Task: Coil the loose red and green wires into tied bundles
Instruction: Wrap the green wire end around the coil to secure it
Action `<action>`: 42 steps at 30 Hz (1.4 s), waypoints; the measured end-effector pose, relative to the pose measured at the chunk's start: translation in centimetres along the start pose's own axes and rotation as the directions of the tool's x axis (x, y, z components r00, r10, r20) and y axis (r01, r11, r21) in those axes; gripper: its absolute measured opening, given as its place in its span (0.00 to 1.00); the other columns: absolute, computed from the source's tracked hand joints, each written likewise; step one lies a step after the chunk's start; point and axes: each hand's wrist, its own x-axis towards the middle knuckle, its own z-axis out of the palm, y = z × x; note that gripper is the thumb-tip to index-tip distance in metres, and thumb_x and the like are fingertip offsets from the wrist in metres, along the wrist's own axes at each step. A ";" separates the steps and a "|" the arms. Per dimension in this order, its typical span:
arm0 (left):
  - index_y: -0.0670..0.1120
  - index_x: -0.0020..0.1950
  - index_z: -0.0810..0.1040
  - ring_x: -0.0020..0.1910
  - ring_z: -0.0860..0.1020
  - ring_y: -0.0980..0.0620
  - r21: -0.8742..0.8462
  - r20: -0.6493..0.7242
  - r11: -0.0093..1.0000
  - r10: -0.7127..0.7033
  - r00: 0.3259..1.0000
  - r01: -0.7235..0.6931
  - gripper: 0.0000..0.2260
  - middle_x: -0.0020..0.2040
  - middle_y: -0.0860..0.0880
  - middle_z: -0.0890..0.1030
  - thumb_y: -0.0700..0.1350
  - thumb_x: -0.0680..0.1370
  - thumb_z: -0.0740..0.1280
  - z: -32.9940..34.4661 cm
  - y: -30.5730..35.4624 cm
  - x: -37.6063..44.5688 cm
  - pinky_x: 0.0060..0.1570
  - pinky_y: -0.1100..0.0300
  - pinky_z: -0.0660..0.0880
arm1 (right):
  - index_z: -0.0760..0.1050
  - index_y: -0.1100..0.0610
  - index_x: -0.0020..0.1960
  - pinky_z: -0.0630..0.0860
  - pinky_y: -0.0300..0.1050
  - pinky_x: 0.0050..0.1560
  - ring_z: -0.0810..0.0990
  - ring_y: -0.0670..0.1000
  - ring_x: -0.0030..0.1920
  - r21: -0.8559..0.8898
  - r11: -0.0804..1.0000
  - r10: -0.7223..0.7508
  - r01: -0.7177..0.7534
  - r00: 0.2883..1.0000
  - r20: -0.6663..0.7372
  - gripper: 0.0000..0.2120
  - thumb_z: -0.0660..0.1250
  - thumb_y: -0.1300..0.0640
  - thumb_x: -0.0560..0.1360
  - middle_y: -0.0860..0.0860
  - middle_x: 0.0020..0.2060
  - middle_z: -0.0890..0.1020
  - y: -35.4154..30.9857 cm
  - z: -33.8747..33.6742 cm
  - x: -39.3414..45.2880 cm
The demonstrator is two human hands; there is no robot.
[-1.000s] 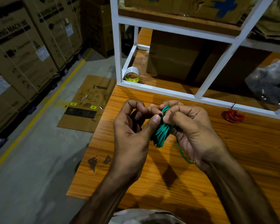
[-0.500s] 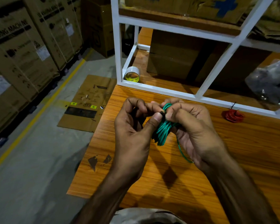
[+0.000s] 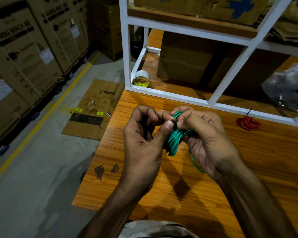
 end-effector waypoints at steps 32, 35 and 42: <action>0.41 0.57 0.70 0.51 0.82 0.47 -0.146 -0.024 0.983 -0.114 0.993 0.109 0.15 0.47 0.43 0.82 0.29 0.74 0.68 -0.1 0.2 0.3 0.58 0.55 0.79 | 0.84 0.55 0.32 0.78 0.36 0.39 0.82 0.46 0.45 -0.001 1.000 -0.006 0.006 0.999 -0.053 0.11 0.74 0.68 0.69 0.50 0.43 0.83 1.2 -0.5 0.2; 0.41 0.55 0.70 0.52 0.81 0.47 -0.142 -0.022 0.984 -0.113 0.993 0.109 0.13 0.48 0.42 0.82 0.30 0.75 0.67 -0.1 0.2 0.2 0.60 0.54 0.78 | 0.85 0.54 0.34 0.79 0.39 0.43 0.83 0.46 0.48 -0.035 0.998 -0.049 0.047 0.997 -0.052 0.07 0.73 0.63 0.68 0.49 0.44 0.83 1.6 -0.8 0.4; 0.44 0.54 0.68 0.55 0.81 0.45 -0.182 -0.006 0.966 -0.187 0.982 0.183 0.13 0.49 0.41 0.82 0.32 0.76 0.67 -0.1 0.6 0.4 0.62 0.49 0.77 | 0.85 0.56 0.37 0.79 0.40 0.50 0.86 0.48 0.51 -0.043 0.993 -0.111 0.108 0.992 -0.064 0.05 0.76 0.65 0.68 0.51 0.45 0.83 2.2 -1.1 0.6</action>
